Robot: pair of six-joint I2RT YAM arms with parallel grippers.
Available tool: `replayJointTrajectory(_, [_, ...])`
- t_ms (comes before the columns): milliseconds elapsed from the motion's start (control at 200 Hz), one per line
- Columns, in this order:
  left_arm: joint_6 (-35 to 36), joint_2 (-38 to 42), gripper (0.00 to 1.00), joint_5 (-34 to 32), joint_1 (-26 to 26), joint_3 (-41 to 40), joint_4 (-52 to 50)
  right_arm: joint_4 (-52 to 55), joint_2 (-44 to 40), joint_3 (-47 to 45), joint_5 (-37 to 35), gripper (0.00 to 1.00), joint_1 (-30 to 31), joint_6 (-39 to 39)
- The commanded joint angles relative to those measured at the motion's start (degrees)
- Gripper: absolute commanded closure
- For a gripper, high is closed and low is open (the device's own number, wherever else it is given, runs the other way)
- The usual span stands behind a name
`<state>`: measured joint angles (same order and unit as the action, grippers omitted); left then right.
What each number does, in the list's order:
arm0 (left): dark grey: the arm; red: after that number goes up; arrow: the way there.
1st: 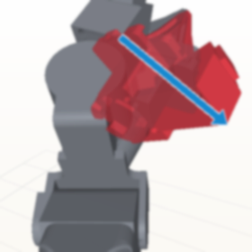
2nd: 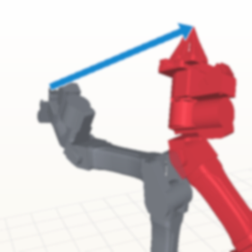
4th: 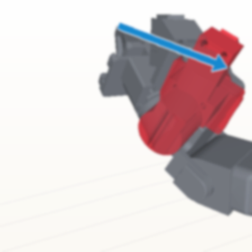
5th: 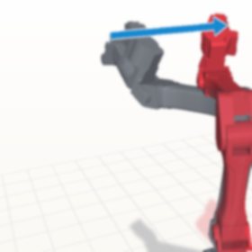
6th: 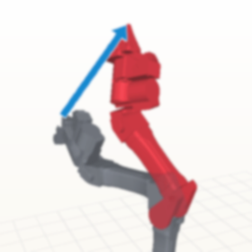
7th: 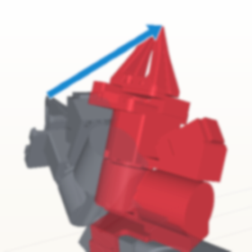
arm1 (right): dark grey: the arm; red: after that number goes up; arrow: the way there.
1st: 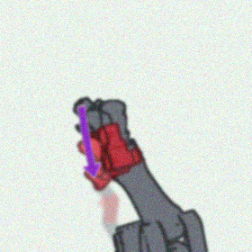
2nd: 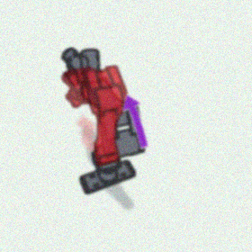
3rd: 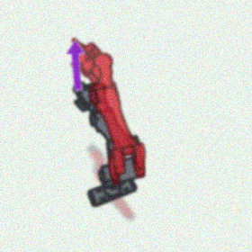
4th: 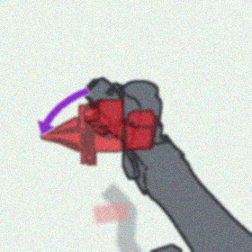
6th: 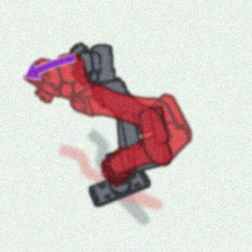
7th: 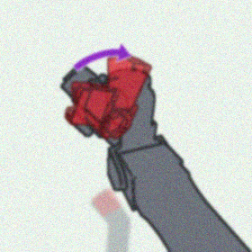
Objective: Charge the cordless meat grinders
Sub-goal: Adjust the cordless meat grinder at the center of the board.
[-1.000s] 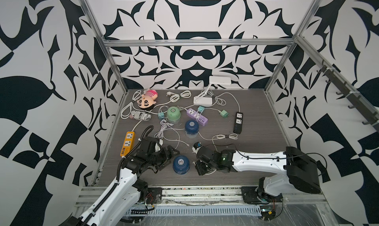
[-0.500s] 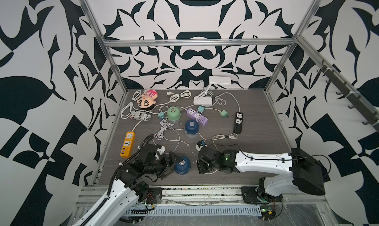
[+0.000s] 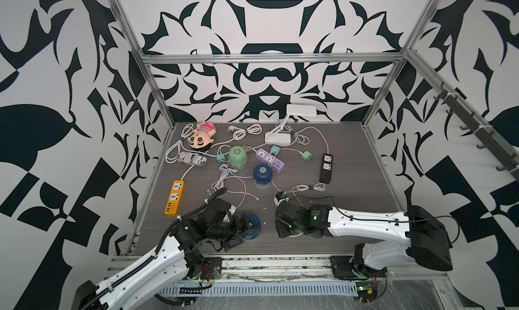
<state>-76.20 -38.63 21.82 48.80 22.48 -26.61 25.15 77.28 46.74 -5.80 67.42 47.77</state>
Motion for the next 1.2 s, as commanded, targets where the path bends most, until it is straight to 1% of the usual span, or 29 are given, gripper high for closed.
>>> replayJointTrajectory(0, [-3.16,-3.71,0.0,-3.86,3.7,2.0,8.5,3.44,-2.93,0.15,-2.25,1.0,-2.15,-2.56])
replayJointTrajectory(70, [-3.17,-7.11,0.01,-5.5,5.85,3.07,11.63,4.02,-4.42,-0.48,-1.61,1.0,-4.03,-3.27])
replayJointTrajectory(150, [-2.59,-10.99,0.01,-6.67,7.15,4.37,14.58,4.38,-6.09,-1.19,-1.06,1.0,-5.98,-3.97])
replayJointTrajectory(380, [-0.32,-20.69,0.01,-7.42,7.29,7.16,24.06,5.96,-9.81,-1.65,-1.21,1.0,-8.84,-5.39])
replayJointTrajectory(485, [1.15,-24.33,0.01,-7.07,7.36,9.26,26.47,6.49,-10.48,-1.87,-1.61,1.0,-9.07,-5.92])
replayJointTrajectory(545, [2.91,-25.31,0.0,-5.56,7.34,10.91,26.28,6.48,-10.79,-1.83,-2.01,1.0,-9.06,-6.71])
replayJointTrajectory(600, [5.3,-24.55,0.01,-5.13,7.31,12.46,23.11,6.5,-10.8,-1.61,-2.47,1.0,-9.15,-7.78])
replayJointTrajectory(680, [10.88,-21.05,0.01,-6.05,7.33,15.89,14.08,7.08,-10.61,-0.94,-3.27,1.0,-9.36,-9.41])
replayJointTrajectory(750, [16.81,-17.02,0.01,-9.25,7.36,19.59,5.51,7.48,-10.42,-0.45,-3.81,1.0,-9.69,-10.67])
replayJointTrajectory(820, [21.83,-13.26,0.0,-13.55,7.25,22.25,0.42,7.33,-10.27,-0.24,-4.18,1.0,-10.09,-11.5])
replayJointTrajectory(875, [24.31,-10.72,0.01,-17.2,7.28,23.04,-1.22,6.87,-9.96,-0.07,-4.25,1.0,-10.34,-12.03])
replayJointTrajectory(960, [24.76,-8.38,0.01,-26.26,7.11,24.12,-5.12,6.33,-9.45,0.39,-4.48,1.0,-10.64,-12.73])
replayJointTrajectory(1020, [24.5,-7.01,0.01,-30.79,7.09,23.61,-5.6,5.92,-9.17,0.63,-4.45,1.0,-10.71,-13.28])
replayJointTrajectory(1055, [25.13,-6.13,0.01,-32.27,6.87,22.98,-4.9,5.85,-9.0,0.87,-4.52,1.0,-10.73,-13.69])
replayJointTrajectory(1130, [29.65,-4.57,0.01,-33.16,6.57,21.65,-3.66,5.86,-8.73,1.44,-4.67,1.0,-10.73,-14.54])
replayJointTrajectory(1195, [32.6,-3.56,0.01,-34.57,6.49,18.78,-1.74,5.81,-8.55,1.8,-4.66,1.0,-10.81,-15.43])
